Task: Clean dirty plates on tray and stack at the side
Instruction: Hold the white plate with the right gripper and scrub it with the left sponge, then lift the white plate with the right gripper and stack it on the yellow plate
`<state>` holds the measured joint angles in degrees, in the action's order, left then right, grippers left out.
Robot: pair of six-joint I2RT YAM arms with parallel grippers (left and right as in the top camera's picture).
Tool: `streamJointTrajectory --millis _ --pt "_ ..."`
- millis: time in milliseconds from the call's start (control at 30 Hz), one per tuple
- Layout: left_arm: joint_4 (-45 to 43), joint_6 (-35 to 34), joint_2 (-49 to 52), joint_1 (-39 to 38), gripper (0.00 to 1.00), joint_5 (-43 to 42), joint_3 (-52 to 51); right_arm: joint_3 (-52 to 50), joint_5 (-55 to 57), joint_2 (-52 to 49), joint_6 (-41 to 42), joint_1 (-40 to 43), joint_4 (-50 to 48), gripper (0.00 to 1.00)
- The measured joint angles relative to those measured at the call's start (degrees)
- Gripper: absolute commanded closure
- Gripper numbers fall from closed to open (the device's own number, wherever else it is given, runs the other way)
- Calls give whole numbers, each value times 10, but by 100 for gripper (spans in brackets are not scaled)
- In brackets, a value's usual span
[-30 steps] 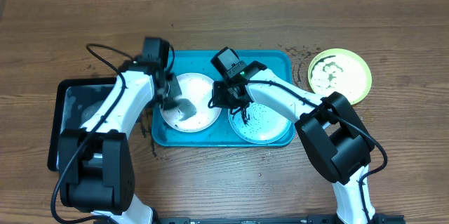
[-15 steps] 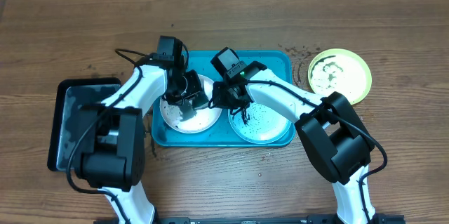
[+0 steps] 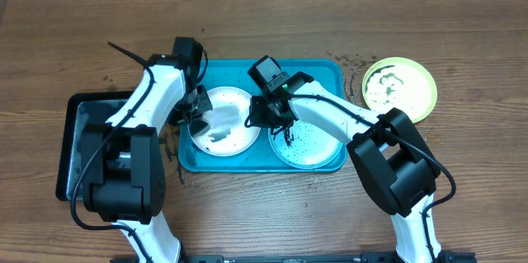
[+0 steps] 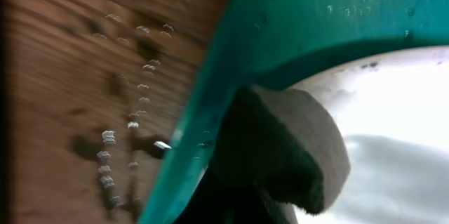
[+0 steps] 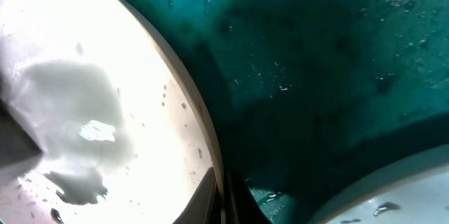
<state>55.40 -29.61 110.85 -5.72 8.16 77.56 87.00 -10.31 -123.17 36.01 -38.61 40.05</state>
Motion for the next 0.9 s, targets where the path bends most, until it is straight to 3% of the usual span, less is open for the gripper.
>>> streamJointTrajectory --millis 400,633,900 --pt "169 -26 -61 34 96 63 163 28 3 -2 -20 0 51 96" --pt "206 -39 -166 174 96 67 185 148 45 -13 -69 -2 147 96" --pt "212 -46 -184 313 96 14 178 350 233 -13 -136 -21 313 96"
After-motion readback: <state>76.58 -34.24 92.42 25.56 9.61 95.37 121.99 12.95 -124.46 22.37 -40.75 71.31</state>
